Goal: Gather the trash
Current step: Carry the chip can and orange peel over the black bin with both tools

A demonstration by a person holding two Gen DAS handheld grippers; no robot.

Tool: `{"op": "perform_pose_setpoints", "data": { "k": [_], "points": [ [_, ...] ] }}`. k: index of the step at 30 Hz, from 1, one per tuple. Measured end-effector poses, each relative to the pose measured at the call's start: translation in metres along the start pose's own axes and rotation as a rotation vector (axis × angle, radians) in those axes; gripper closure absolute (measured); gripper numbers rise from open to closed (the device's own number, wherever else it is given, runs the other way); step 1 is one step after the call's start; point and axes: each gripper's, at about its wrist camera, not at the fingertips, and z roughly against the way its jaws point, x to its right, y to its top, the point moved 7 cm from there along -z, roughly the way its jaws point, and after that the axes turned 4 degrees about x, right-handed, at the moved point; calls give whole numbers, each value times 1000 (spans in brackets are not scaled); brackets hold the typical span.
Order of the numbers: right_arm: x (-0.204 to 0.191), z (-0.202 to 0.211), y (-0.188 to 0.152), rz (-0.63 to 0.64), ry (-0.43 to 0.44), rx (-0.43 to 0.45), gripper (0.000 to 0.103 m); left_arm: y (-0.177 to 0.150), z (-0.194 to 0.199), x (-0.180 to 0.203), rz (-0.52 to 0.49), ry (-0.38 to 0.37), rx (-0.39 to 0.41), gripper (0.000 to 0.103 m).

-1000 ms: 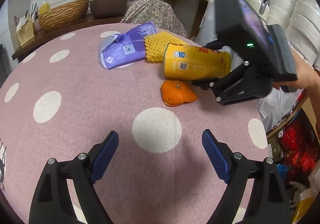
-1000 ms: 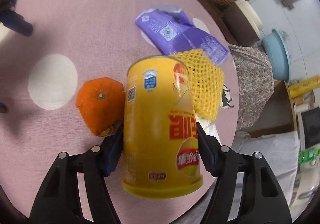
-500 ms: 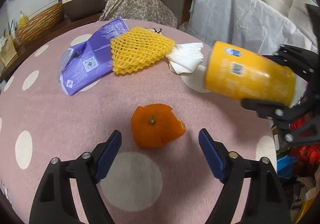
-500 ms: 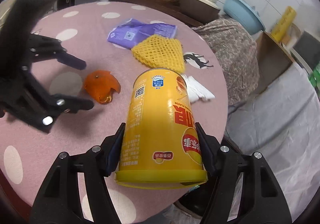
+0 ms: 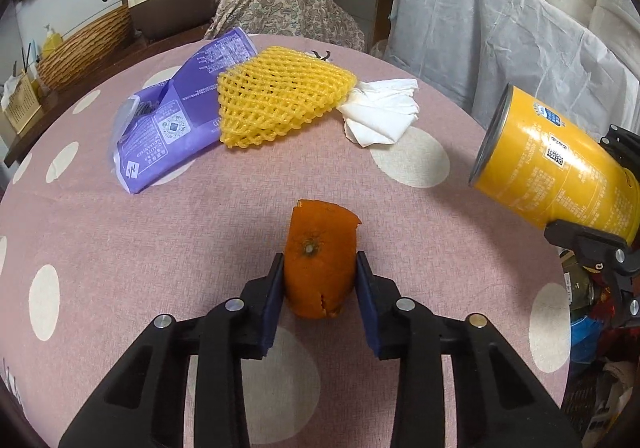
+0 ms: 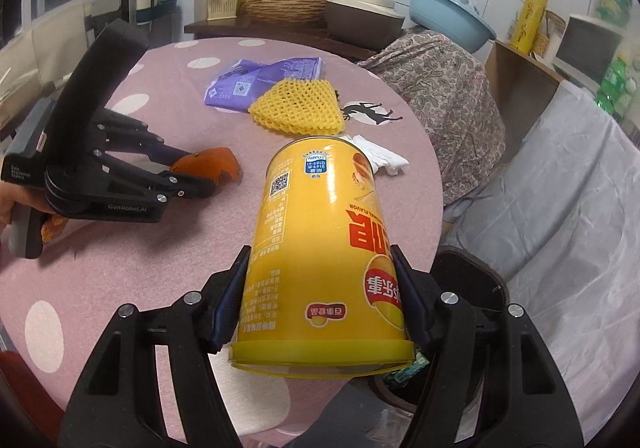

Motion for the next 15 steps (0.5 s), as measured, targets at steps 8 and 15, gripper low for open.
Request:
{"op": "perform_pose_setpoints", "data": {
  "k": [8,15],
  "points": [
    [-3,-2,-14,-94,30,19,36,-7,18,9,9,-33,44,76],
    [5,11,-25,-219,60,76,36,-8,46,27,24,-82,108,77]
  ]
}}
